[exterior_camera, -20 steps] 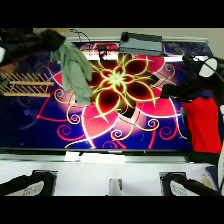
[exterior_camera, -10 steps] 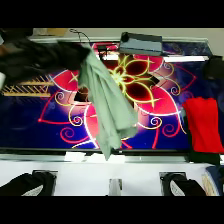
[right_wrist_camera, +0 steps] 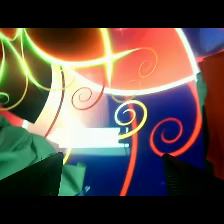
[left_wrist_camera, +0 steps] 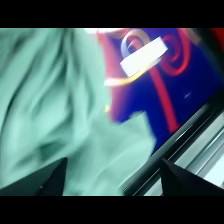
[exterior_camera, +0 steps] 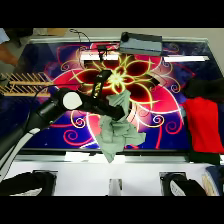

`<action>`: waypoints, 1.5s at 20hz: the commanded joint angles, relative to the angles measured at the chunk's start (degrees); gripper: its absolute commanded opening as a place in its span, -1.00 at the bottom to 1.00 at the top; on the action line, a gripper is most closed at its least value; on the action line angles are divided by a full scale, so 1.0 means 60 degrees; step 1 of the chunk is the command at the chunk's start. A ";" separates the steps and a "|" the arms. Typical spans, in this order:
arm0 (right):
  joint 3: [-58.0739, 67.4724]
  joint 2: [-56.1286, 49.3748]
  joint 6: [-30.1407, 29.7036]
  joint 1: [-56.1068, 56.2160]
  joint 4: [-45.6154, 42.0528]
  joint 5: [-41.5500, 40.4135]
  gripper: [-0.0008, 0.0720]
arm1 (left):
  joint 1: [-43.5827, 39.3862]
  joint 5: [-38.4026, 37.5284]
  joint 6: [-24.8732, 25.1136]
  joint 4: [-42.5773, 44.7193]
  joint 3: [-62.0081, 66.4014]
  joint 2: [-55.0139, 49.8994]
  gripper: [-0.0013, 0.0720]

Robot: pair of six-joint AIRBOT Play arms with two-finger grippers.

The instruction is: Fold the shirts.

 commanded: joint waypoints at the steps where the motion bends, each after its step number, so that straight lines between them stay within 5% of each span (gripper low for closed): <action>1: -0.1009 -0.0714 -0.0280 0.0000 0.1479 0.0138 0.86 | 0.0812 -0.3544 -0.0076 0.3821 0.0481 0.0109 0.87; 3: -0.1836 -0.1049 -0.0321 0.0007 0.1869 -0.0120 0.86 | 0.1912 -0.4572 -0.0113 0.4816 0.0164 0.0517 0.87; 6: -0.3231 -0.1355 -0.0554 0.0007 0.2244 -0.0616 0.86 | 0.3195 -0.4419 -0.0193 0.2127 -0.1570 0.1056 0.87; 12: -0.5635 -0.1592 -0.0994 0.0007 0.2579 -0.0663 0.86 | 0.2004 -0.0692 0.0175 -0.2987 -0.5810 0.1362 0.87; 18: -0.7151 -0.1592 -0.1173 0.0007 0.3442 -0.1953 0.86 | 0.0372 0.1661 0.0138 -0.3916 -0.6127 0.0922 0.84; 22: -0.7894 -0.1596 -0.1231 0.0007 0.3748 -0.2856 0.86 | 0.0237 0.2204 -0.0109 -0.4003 -0.6127 0.0812 -0.11; 24: -0.8156 -0.1690 -0.1453 0.0007 0.4226 -0.3155 0.86 | 0.0237 0.2280 -0.0109 -0.4003 -0.6124 0.0812 -0.89; 30: -0.8255 -0.2608 -0.1902 0.0011 0.5617 -0.4029 0.82 | 0.0237 0.2244 -0.0073 -0.3996 -0.6124 0.1275 -0.88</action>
